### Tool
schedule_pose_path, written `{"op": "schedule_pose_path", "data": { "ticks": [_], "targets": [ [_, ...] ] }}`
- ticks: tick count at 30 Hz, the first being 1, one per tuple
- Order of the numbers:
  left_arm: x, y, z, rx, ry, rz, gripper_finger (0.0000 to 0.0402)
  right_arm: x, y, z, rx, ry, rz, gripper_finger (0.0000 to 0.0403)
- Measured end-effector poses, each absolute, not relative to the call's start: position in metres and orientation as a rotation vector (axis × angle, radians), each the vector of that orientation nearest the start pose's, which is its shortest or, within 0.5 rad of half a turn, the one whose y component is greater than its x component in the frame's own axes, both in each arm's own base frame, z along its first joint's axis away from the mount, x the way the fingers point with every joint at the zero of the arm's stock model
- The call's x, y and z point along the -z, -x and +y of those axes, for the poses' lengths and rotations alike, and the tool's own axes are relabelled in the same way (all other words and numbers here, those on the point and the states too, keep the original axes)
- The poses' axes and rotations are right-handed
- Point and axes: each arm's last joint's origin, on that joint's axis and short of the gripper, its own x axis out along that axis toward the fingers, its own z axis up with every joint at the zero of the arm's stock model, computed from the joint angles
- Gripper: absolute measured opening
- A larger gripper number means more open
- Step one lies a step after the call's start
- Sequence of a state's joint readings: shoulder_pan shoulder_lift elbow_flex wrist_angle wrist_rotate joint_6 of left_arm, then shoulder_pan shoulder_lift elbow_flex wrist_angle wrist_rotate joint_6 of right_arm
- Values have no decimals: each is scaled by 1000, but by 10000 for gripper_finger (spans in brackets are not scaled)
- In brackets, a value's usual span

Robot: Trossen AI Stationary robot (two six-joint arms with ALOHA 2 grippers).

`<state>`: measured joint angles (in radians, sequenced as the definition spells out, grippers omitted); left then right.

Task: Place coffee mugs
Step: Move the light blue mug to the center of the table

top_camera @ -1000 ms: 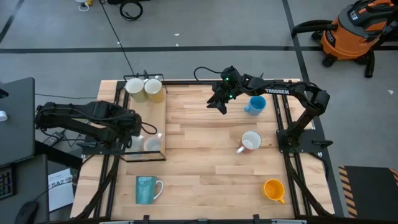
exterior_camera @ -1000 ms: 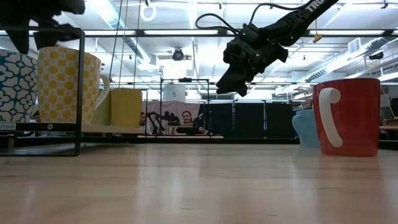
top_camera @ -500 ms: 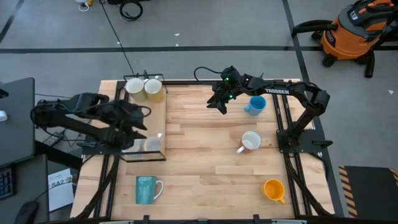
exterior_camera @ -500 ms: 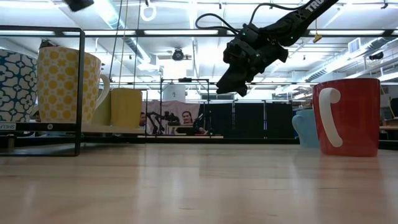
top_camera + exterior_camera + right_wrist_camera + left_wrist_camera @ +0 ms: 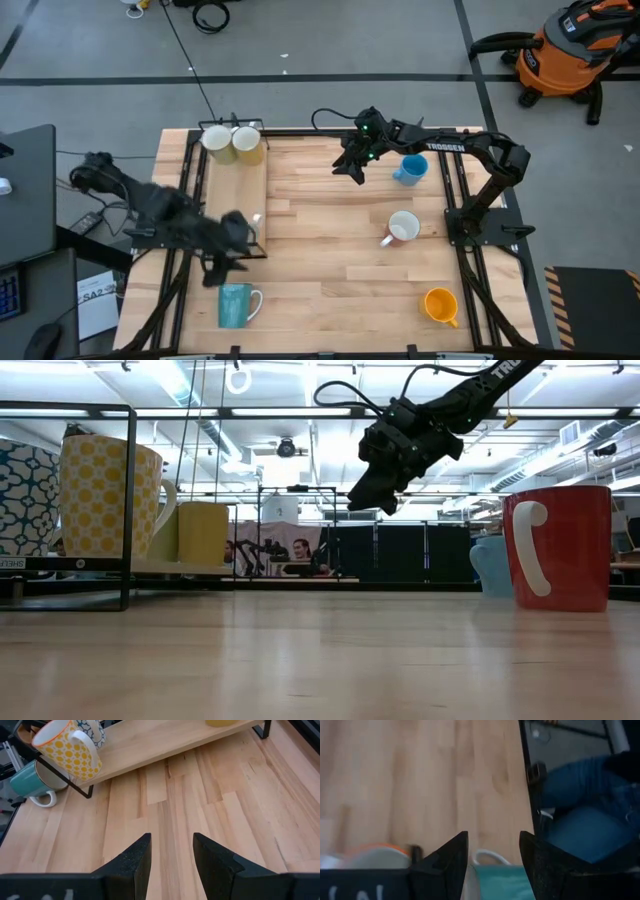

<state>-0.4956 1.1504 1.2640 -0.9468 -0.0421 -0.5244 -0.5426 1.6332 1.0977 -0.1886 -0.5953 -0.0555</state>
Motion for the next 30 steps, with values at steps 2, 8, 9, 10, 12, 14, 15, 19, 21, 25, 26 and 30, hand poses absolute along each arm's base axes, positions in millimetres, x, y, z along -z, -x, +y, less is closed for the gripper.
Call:
{"op": "schedule_pose_path", "data": {
  "ticks": [2,8,9,10,12,14,15,19,21,25,26,30],
  "targets": [
    [-351,-193,-116,208,277,950,183,-233,-306,-163,-73,-335,609,151],
    [-326,-192,-155,174,309,1124,183,-233,-310,-155,-99,-326,613,151],
    [-321,-191,-160,159,311,1153,183,-233,-311,-153,-103,-325,614,151],
    [-318,-190,-164,142,315,1178,183,-233,-312,-152,-109,-323,615,151],
    [-310,-188,-171,100,322,1230,183,-233,-313,-149,-118,-320,616,151],
    [-303,-187,-177,73,306,1273,183,-233,-315,-145,-129,-316,618,151],
    [-299,-186,-180,62,292,1295,183,-233,-316,-144,-134,-314,619,151],
    [-286,-184,-188,13,221,1368,183,-233,-318,-138,-158,-283,619,151],
    [-279,-185,-190,-24,183,1382,183,-233,-319,-136,-169,-270,619,151],
    [-270,-190,-191,-74,141,1396,183,-233,-321,-132,-184,-253,620,151],
    [-268,-192,-192,-82,134,1402,183,-233,-321,-131,-187,-252,620,151],
    [-261,-196,-194,-104,118,1421,183,-233,-322,-129,-194,-250,621,151]
  ]
}}
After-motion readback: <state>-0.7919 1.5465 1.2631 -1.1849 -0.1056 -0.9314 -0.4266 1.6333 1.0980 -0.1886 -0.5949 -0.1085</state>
